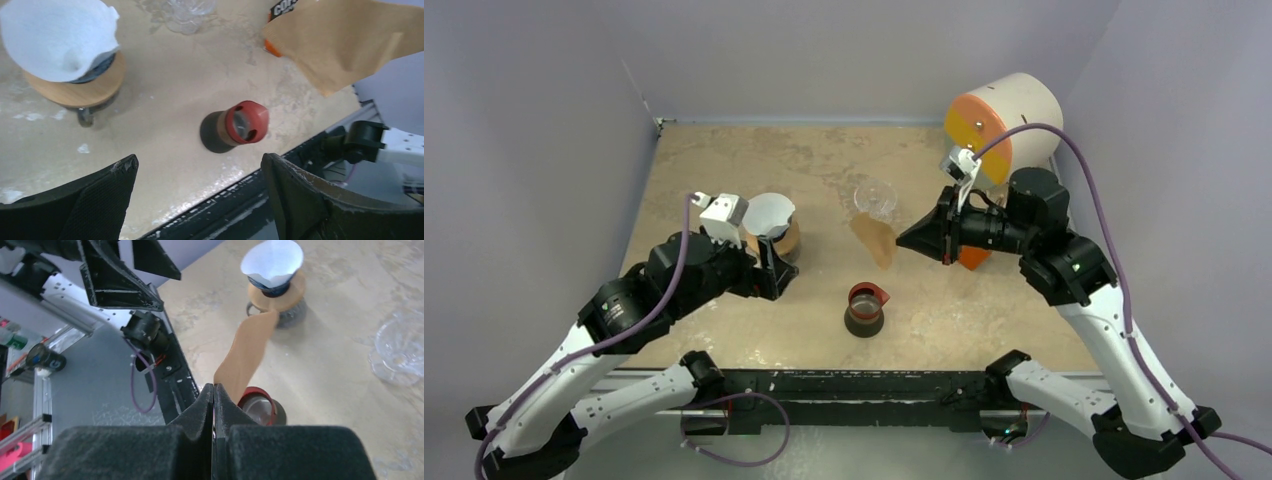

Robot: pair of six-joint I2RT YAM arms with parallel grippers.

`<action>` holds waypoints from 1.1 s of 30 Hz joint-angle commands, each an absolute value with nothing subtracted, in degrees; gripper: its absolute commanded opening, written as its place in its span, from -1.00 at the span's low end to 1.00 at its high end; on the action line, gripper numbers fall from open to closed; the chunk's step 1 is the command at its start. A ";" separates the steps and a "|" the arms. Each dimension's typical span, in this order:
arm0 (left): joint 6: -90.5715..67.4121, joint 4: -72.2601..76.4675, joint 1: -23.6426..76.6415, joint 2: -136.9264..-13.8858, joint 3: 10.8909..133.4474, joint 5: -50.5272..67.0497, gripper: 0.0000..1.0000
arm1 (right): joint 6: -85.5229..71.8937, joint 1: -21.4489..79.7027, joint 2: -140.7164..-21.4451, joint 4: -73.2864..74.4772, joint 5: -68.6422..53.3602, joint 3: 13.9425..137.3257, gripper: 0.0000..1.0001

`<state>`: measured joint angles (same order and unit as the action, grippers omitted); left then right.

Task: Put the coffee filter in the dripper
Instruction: Pick up the coffee filter from the coffee filter holder.

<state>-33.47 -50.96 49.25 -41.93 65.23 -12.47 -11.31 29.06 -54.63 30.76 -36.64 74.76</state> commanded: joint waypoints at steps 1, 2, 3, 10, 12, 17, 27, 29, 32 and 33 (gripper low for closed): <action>-39.88 -44.75 48.98 -40.06 62.90 -4.00 0.84 | -11.92 30.46 -52.61 22.17 -43.88 72.78 -1.00; -40.77 -43.22 48.98 -39.76 62.11 -2.68 0.84 | -12.40 30.57 -52.33 21.13 -45.17 72.51 -1.00; -41.49 -41.59 48.98 -39.43 61.16 -1.17 0.83 | -12.90 30.63 -52.04 20.19 -46.35 72.37 -1.00; -48.11 -23.99 48.98 -36.61 52.35 11.50 0.78 | -20.89 30.88 -48.98 9.64 -53.03 70.27 -1.00; -49.84 -18.87 49.03 -36.30 49.86 13.77 0.76 | -24.25 30.89 -48.07 5.33 -54.17 69.40 -1.00; -51.61 -8.00 49.02 -36.82 46.28 16.90 0.74 | -31.27 31.01 -46.49 -3.23 -56.30 67.88 -1.00; -54.83 13.95 48.96 -39.27 42.49 23.35 0.62 | -38.13 31.76 -46.19 -11.91 -56.43 66.55 -1.00; -55.41 17.17 49.01 -39.79 42.05 23.90 0.59 | -39.08 32.08 -46.39 -13.46 -56.34 66.12 -1.00; -56.27 22.45 49.00 -40.98 41.88 25.43 0.45 | -40.10 32.81 -46.71 -15.36 -55.65 65.68 -1.00; -56.53 23.77 49.02 -41.47 41.92 26.02 0.41 | -40.31 33.02 -46.76 -15.86 -55.35 65.53 -1.00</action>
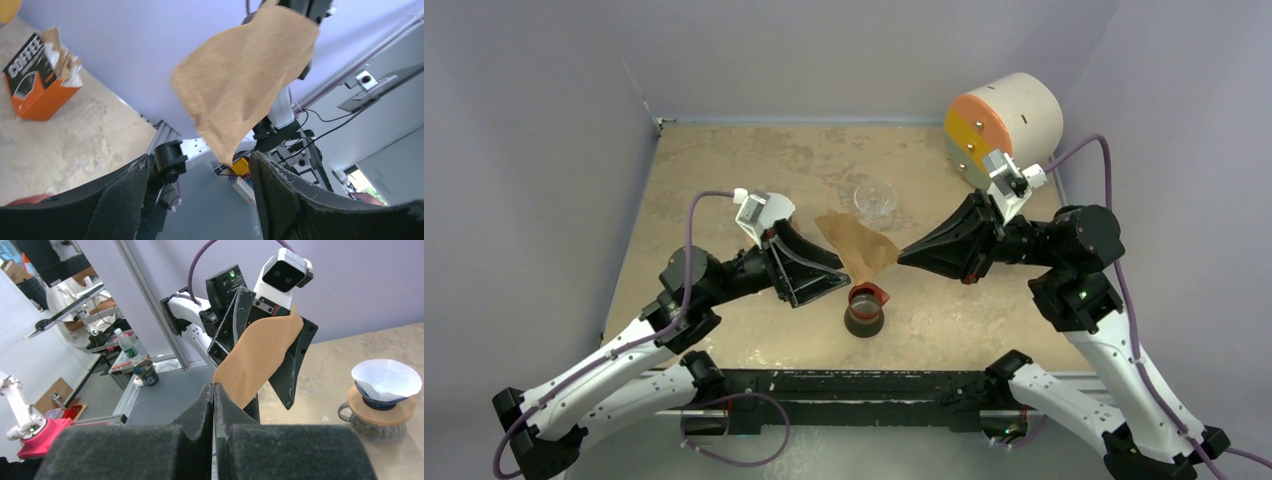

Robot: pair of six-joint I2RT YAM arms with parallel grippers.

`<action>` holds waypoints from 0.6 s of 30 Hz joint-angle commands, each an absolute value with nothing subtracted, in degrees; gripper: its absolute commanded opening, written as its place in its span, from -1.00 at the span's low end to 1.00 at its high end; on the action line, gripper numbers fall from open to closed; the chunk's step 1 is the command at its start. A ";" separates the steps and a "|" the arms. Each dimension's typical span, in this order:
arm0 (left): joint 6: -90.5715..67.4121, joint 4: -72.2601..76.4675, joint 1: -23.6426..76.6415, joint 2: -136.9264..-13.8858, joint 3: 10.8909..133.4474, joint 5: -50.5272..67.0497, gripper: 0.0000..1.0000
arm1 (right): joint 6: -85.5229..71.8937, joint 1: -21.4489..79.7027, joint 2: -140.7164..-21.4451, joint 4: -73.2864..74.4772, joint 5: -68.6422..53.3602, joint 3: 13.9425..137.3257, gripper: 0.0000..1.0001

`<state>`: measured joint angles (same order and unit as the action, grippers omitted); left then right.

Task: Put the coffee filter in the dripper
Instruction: Pick up the coffee filter from the coffee filter holder.

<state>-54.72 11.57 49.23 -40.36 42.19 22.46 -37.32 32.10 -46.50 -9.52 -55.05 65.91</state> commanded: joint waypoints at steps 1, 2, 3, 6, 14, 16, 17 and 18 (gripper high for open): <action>-56.82 25.10 49.02 -41.99 42.00 26.62 0.37 | -40.56 33.16 -46.85 -16.28 -54.81 65.44 -1.00; -57.06 26.11 49.01 -42.37 42.08 27.04 0.33 | -40.96 33.40 -46.99 -17.11 -54.45 65.29 -1.00; -57.19 26.70 48.96 -42.80 42.16 27.26 0.28 | -41.45 33.63 -47.15 -17.88 -54.22 65.16 -1.00; -57.34 28.13 48.98 -43.36 42.28 27.47 0.12 | -41.99 34.31 -47.37 -18.99 -52.70 64.95 -1.00; -58.31 31.34 48.97 -43.78 42.75 28.39 -0.35 | -41.96 35.68 -47.07 -19.23 -50.00 64.79 -1.00; -58.36 31.53 49.02 -43.69 43.01 28.55 -0.48 | -41.97 35.68 -46.66 -19.08 -49.69 64.53 -1.00; -58.36 31.66 48.98 -43.61 43.13 28.71 -0.56 | -41.95 35.68 -46.53 -19.07 -49.66 64.44 -1.00; -58.36 31.74 48.99 -43.52 43.22 28.78 -0.62 | -42.00 35.80 -46.33 -18.93 -49.53 64.28 -1.00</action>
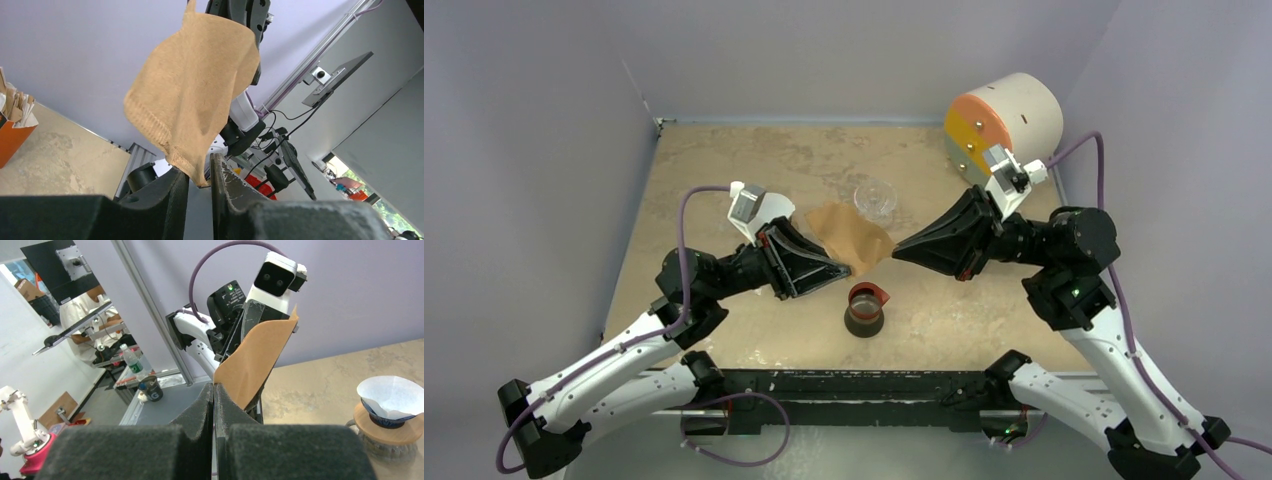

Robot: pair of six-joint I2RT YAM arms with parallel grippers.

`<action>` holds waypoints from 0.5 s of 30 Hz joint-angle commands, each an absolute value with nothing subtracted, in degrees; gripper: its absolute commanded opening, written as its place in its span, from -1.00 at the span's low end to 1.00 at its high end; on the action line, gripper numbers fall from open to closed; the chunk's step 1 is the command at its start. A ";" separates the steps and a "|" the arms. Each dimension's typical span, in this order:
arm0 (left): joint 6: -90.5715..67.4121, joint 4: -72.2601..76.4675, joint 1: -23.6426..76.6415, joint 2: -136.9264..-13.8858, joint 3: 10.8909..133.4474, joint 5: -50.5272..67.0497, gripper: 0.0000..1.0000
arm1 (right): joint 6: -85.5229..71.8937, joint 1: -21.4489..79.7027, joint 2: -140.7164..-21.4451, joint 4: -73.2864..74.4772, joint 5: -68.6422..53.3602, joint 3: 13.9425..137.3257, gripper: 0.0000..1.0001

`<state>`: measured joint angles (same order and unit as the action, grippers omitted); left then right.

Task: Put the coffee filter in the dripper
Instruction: Pick up the coffee filter from the coffee filter holder.

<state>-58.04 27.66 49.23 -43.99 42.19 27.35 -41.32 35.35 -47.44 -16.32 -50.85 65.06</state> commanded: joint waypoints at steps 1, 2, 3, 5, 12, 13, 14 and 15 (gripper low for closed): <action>-58.36 31.75 48.96 -43.46 43.38 28.90 -0.66 | -41.93 35.81 -46.24 -18.65 -49.35 64.19 -1.00; -58.28 31.78 48.96 -43.49 43.56 29.03 -0.72 | -41.80 35.78 -46.05 -18.33 -49.38 64.10 -1.00; -58.27 31.78 49.02 -43.48 43.67 29.18 -0.76 | -41.69 35.77 -45.90 -18.09 -49.46 63.95 -1.00; -58.27 32.14 48.96 -43.63 43.81 29.48 -0.81 | -41.59 35.77 -45.51 -17.66 -49.35 63.54 -1.00; -57.92 32.16 48.96 -43.25 43.60 29.36 -1.00 | -39.28 35.79 -43.78 -13.97 -48.73 62.41 -1.00; -57.59 31.64 48.96 -43.11 43.52 29.36 -1.00 | -38.68 35.77 -43.56 -12.72 -48.58 62.38 -1.00; -57.24 30.95 48.97 -42.84 43.51 29.36 -1.00 | -37.98 35.77 -43.32 -11.55 -48.41 62.40 -1.00; -56.74 30.29 48.96 -42.65 43.51 29.38 -1.00 | -37.32 35.79 -43.03 -10.28 -47.98 62.52 -1.00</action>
